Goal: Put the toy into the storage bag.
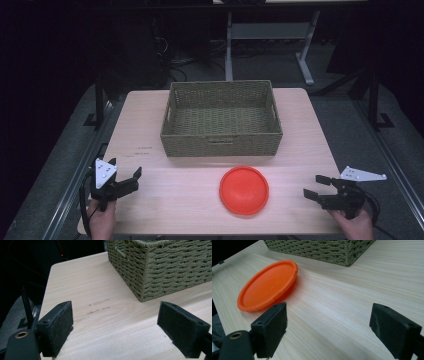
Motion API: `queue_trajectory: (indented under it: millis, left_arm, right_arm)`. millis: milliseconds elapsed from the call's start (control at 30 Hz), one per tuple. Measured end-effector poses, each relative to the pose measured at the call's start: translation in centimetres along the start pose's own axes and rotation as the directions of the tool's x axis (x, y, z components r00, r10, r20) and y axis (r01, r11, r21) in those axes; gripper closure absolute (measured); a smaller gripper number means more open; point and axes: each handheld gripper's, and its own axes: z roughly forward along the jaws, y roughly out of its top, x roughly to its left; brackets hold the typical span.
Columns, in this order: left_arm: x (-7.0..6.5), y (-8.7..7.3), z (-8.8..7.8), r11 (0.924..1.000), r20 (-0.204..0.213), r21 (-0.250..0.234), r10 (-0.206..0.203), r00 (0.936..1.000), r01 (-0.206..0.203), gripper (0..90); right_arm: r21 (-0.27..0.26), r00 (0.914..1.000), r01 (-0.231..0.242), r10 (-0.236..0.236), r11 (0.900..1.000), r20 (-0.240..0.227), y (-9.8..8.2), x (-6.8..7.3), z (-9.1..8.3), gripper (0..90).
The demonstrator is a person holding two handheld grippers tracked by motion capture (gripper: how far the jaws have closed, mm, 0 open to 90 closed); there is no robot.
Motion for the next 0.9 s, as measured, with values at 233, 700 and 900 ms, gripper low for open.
queue_trajectory:
  millis: [233, 700, 900]
  left_arm:
    - [-0.1, 0.0, -0.2, 1.0000, 0.003, -0.001, 0.006, 1.0000, -0.006, 12.8]
    - [-0.4, 0.1, -0.3, 0.9997, 0.014, -0.010, 0.022, 0.9997, -0.022, 12.8]
    - [-0.2, 0.0, -0.2, 0.9999, 0.005, -0.002, 0.016, 0.9999, -0.016, 12.8]
  right_arm:
    - [0.012, 0.9998, 0.011, -0.011, 1.000, -0.014, 0.2, 0.6, 0.3, 14.3]
    - [0.050, 0.9960, 0.077, -0.075, 0.996, -0.049, 1.7, 2.9, 2.2, 14.3]
    - [0.052, 0.9942, 0.074, -0.070, 0.996, -0.082, 2.4, 2.9, 2.9, 14.3]
